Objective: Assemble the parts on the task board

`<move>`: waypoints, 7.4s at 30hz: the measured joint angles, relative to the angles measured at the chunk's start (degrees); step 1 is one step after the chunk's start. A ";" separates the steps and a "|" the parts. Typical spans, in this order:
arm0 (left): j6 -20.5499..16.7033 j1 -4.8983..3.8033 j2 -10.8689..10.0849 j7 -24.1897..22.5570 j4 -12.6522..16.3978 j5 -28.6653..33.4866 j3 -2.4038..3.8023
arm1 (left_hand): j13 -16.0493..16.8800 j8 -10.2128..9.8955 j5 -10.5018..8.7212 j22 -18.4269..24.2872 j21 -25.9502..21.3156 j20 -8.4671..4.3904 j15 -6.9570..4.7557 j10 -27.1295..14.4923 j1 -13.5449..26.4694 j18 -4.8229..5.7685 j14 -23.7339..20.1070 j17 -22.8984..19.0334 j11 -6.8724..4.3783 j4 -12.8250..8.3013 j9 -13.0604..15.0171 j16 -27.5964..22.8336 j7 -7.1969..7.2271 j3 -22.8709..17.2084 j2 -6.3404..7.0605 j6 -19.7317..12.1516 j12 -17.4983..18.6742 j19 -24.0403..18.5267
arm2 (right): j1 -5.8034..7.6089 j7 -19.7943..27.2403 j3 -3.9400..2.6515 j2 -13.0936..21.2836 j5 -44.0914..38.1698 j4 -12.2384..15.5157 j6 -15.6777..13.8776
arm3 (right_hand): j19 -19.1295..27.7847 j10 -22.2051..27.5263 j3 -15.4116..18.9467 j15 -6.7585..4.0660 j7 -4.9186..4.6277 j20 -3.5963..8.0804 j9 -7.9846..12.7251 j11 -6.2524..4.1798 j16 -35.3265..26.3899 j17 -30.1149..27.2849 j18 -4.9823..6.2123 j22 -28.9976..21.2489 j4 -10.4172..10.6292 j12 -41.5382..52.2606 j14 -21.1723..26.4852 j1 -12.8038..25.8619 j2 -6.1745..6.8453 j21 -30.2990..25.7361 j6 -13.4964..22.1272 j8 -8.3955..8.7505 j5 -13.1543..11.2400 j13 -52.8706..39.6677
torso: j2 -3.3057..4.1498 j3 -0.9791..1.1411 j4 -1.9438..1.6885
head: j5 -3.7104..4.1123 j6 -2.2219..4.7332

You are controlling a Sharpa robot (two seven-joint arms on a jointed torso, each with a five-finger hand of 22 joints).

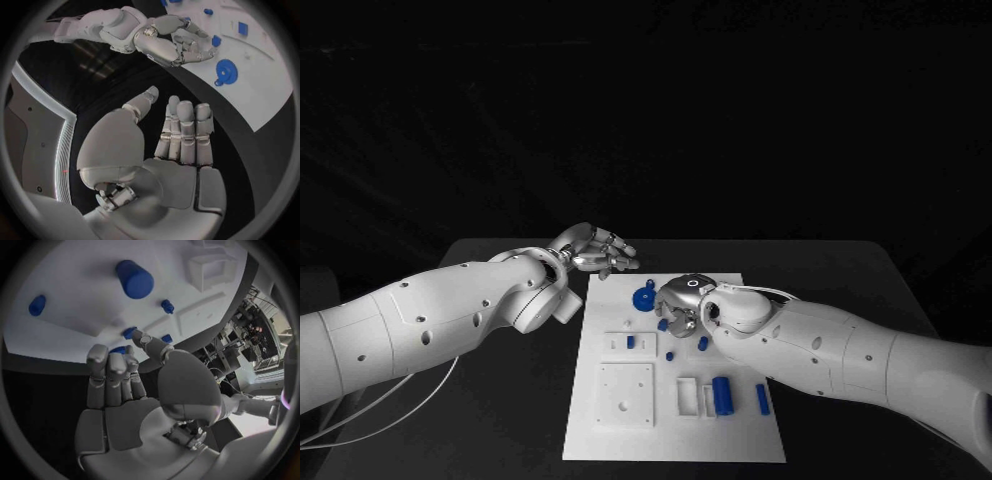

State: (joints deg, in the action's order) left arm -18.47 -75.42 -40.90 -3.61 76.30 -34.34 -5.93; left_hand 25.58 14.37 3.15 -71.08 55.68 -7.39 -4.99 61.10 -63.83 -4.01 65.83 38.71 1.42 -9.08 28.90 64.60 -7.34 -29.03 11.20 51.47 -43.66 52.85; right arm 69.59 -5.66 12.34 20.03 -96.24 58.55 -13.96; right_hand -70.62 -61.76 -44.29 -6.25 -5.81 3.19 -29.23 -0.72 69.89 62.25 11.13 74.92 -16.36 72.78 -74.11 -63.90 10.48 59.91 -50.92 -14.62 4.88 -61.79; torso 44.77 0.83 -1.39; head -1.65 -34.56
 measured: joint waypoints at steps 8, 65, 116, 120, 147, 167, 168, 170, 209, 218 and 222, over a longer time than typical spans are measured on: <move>0.05 -0.13 -0.10 0.06 0.25 0.35 0.00 | 0.00 0.00 0.00 0.00 0.00 0.02 0.20 0.00 0.20 0.09 0.20 0.18 0.00 -0.16 0.00 0.00 -0.22 0.16 -0.20 -0.23 0.00 0.41 | -0.14 0.33 0.08 -0.12 -0.15 -0.34 0.48 | 0.00 -0.08 0.00 -0.21 0.42 -0.01 0.21 -0.08 0.00 0.13 0.35 -0.01 0.00 0.00 -0.21 0.00 0.00 0.17 0.40 0.00 0.00 -0.18 | 0.32 -0.14 -0.20 | 0.24 -0.04; 0.57 -0.66 -1.86 1.27 2.38 1.43 -0.07 | -0.03 -0.44 0.00 -0.01 0.00 -0.05 0.41 0.12 0.44 -0.13 0.38 0.93 0.14 0.49 -0.02 -0.24 -0.17 0.80 -0.89 -0.46 0.66 0.50 | -0.72 1.43 0.83 3.35 0.71 0.78 -6.53 | -0.11 -1.23 -0.16 -0.41 1.44 -0.13 -0.74 -0.01 0.01 1.05 1.34 -0.02 2.87 -0.03 -0.63 4.41 -1.99 1.10 -8.29 -4.28 0.67 -2.19 | 0.68 -0.24 -0.10 | 0.34 -0.37; 1.81 -0.64 -1.43 2.33 0.89 3.30 -0.20 | -0.03 -0.44 0.00 -0.06 -0.22 0.14 0.42 0.08 0.73 -0.44 0.37 1.27 0.11 1.45 0.01 -0.45 -0.10 0.81 -1.17 -0.53 0.66 0.49 | 0.41 -11.16 0.35 4.91 -1.07 5.47 -1.52 | -0.83 -2.87 6.41 -0.73 0.95 1.43 -0.72 -0.61 -0.23 2.64 0.29 0.02 10.20 -0.41 -1.33 12.99 4.82 1.31 -8.25 -3.71 -2.00 -3.44 | 0.75 -0.30 -0.31 | 0.83 -0.24; 1.84 -0.64 -1.42 2.35 0.90 3.31 -0.20 | -0.03 -0.44 0.00 -0.06 -0.22 0.14 0.42 0.08 0.96 -0.43 0.37 1.32 0.11 1.45 0.01 -0.45 -0.10 0.81 -1.40 -0.53 0.66 0.48 | 0.41 -11.46 0.33 4.49 -1.27 5.20 -1.05 | -0.84 -2.87 6.40 -0.74 0.87 1.44 -0.95 -0.61 -0.23 2.68 0.30 0.02 10.21 -0.41 -1.34 12.52 4.18 1.31 -8.35 -4.02 -2.00 -3.53 | 0.75 -0.29 -0.31 | 0.83 -0.27; 1.89 -0.64 -1.24 2.50 1.13 3.33 -0.21 | -0.02 -0.44 0.00 -0.10 -0.45 0.02 0.50 -0.03 0.96 0.09 0.29 1.41 0.00 1.61 0.05 -0.67 -0.12 0.65 -1.40 -0.76 0.88 0.61 | -0.56 -10.78 0.29 2.10 -1.06 2.95 -1.32 | -0.80 -2.82 4.32 -0.93 0.92 1.44 -0.57 -0.65 -0.23 2.40 0.29 0.00 7.48 -0.96 -1.11 7.97 2.30 1.53 -8.49 -3.50 -2.00 -2.99 | 0.76 -0.30 -0.25 | 0.62 -0.80; 1.98 -0.64 -1.28 2.71 1.24 3.34 -0.21 | -0.03 -0.47 0.00 -0.15 -0.44 0.03 0.51 -0.05 0.96 -0.21 0.28 1.53 -0.02 1.61 0.04 -0.67 -0.14 0.65 -1.40 -0.79 0.88 0.60 | -0.70 -8.88 0.37 1.26 -1.23 2.03 -4.86 | 0.35 -0.95 0.00 -0.67 0.02 0.92 0.10 0.05 -0.78 2.40 0.31 -0.01 0.00 -2.51 -0.66 -0.77 1.50 1.52 -7.16 -2.66 -2.00 -2.03 | 0.74 -0.31 -0.24 | 0.62 -0.81; 1.99 -0.64 -1.30 2.73 1.25 3.34 -0.21 | -0.03 -0.67 0.00 -0.15 -0.44 0.03 0.51 -0.05 0.96 -0.22 0.28 1.53 -0.02 1.61 0.03 -0.67 -0.14 0.65 -1.40 -0.79 0.88 0.60 | -0.70 -8.77 0.37 1.31 -1.18 2.08 -5.01 | 0.33 -0.79 0.00 -0.59 0.08 0.90 0.10 0.21 -0.78 2.40 0.31 -0.01 0.00 -2.52 -0.64 -0.77 1.50 1.52 -7.05 -2.67 -2.00 -1.97 | 0.74 -0.31 -0.24 | 0.63 -0.81; 2.01 -0.64 -1.36 2.75 1.27 3.35 -0.21 | -0.02 -0.67 0.00 -0.15 -0.44 0.04 0.51 -0.06 0.96 -0.23 0.28 1.53 -0.02 1.61 0.03 -0.67 -0.14 0.65 -1.40 -0.79 0.88 0.60 | -0.70 -8.55 0.37 1.42 -1.05 2.15 -5.25 | 0.21 -0.79 0.00 -0.40 0.09 0.78 0.10 0.21 -0.78 2.40 0.31 -0.01 0.00 -2.52 -0.83 -0.77 1.50 1.52 -7.05 -2.67 -2.00 -1.95 | 0.73 -0.31 -0.24 | 0.64 -0.79; 2.18 -0.64 -1.56 3.02 1.58 3.36 -0.22 | -0.02 -0.89 0.00 -0.24 -0.44 0.15 0.52 -0.32 1.19 -0.46 0.27 1.82 0.09 1.77 0.02 -0.90 -0.15 0.81 -1.63 -0.97 1.11 0.50 | -0.91 -6.36 0.44 0.99 2.29 -0.17 -4.60 | 0.45 1.67 2.30 1.27 -1.15 0.36 1.20 1.85 -1.27 3.10 0.31 -0.01 4.52 -3.19 0.04 3.79 3.90 1.31 -3.26 -0.68 -2.00 -2.39 | 0.79 -0.29 -0.28 | 0.60 -0.87; 2.19 -0.64 -1.64 3.06 1.98 3.36 -0.22 | -0.02 -0.89 0.00 -0.29 -0.44 0.15 0.53 -0.35 1.19 -0.49 0.26 1.87 0.07 1.77 0.02 -0.90 -0.19 0.81 -1.63 -1.02 1.11 0.49 | -1.16 -5.79 0.27 0.54 2.47 -0.77 -4.72 | 0.75 1.59 2.30 1.05 -0.99 0.49 1.08 1.77 -1.27 3.16 0.31 -0.02 4.83 -3.19 0.26 4.31 2.87 1.31 -3.96 -1.32 -2.00 -2.40 | 0.82 -0.33 -0.33 | 0.54 -1.05; 2.19 -0.64 -1.72 3.09 2.05 3.36 -0.22 | -0.02 -0.89 0.00 -0.29 -0.44 0.16 0.53 -0.35 1.19 -0.50 0.26 1.87 0.07 1.76 0.02 -0.90 -0.20 0.81 -1.63 -1.03 1.11 0.49 | -1.25 -5.56 0.26 0.55 2.46 -0.82 -4.81 | 0.75 1.65 2.30 0.97 -0.66 0.49 1.07 1.42 -1.27 3.22 0.32 -0.02 4.83 -3.19 0.17 4.03 1.96 1.31 -4.71 -1.75 -2.00 -2.40 | 0.82 -0.33 -0.31 | 0.44 -1.19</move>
State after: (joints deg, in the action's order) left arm -16.28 -76.05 -42.61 -0.51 78.35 -30.98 -6.14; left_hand 25.56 13.49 3.15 -71.37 55.23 -7.23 -4.46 60.76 -62.65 -4.51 66.09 40.58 1.50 -7.32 28.92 63.70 -7.54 -28.23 9.57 50.44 -42.54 53.33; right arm 68.34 -11.21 12.60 20.58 -93.78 57.73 -18.77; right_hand -69.87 -60.11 -41.98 -5.28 -6.47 3.67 -28.16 0.70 68.61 65.48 11.45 74.91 -11.53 69.59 -73.94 -59.87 12.44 61.23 -55.64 -16.37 2.88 -64.19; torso 45.60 0.51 -1.70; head -1.20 -35.75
